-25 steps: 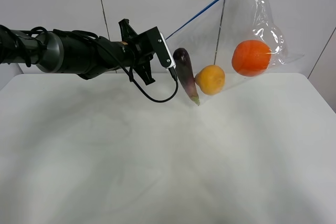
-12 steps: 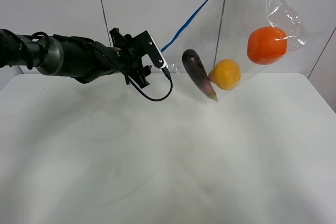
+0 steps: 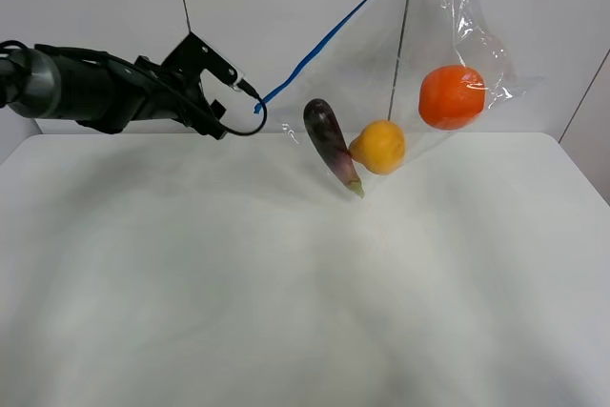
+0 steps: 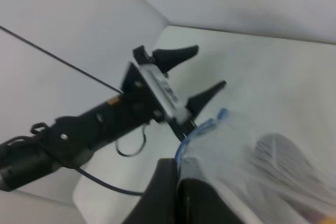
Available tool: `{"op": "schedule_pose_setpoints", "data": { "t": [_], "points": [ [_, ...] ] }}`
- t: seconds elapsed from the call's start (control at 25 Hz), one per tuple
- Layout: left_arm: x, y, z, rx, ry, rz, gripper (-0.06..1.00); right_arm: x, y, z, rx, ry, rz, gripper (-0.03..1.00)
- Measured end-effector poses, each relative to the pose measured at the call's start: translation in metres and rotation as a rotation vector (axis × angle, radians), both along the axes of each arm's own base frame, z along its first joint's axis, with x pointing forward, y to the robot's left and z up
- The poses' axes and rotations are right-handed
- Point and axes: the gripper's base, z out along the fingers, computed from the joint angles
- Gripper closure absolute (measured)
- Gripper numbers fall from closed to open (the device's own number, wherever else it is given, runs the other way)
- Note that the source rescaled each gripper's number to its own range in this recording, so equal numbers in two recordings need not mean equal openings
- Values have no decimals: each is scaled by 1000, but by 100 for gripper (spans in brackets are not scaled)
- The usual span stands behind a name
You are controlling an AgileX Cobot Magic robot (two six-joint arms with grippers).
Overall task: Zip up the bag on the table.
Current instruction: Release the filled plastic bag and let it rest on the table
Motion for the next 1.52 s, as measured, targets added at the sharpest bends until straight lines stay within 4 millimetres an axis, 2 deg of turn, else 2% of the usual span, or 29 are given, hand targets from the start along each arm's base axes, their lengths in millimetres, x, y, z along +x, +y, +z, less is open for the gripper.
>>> {"op": "schedule_pose_setpoints", "data": {
  "t": [0.16,0.32,0.44,0.6,0.8,1.08,1.2,1.36,1.52],
  "points": [
    [-4,26,25,-148,-4,102,11,14,8,-19,6,23,33,97],
    [-13,43,56,-320,-33,155,11,19,32,-31,3,25,104,97],
    [-21,47,79,-428,-67,165,11,22,47,-31,12,6,135,97],
    [-34,47,109,-427,-133,120,11,23,61,-30,17,-9,170,97],
    [-47,45,134,-521,-181,102,11,28,70,-48,-23,36,197,97],
    [-53,24,141,-938,-55,-53,11,35,70,-62,-43,82,190,97],
    [-59,25,143,-1083,52,-165,11,36,70,-64,-48,85,190,97],
    [-75,29,128,-1015,324,-236,11,37,63,-67,-87,86,176,97],
    [-86,39,102,-861,577,-60,11,39,60,-71,-127,85,171,97]
  ]
}}
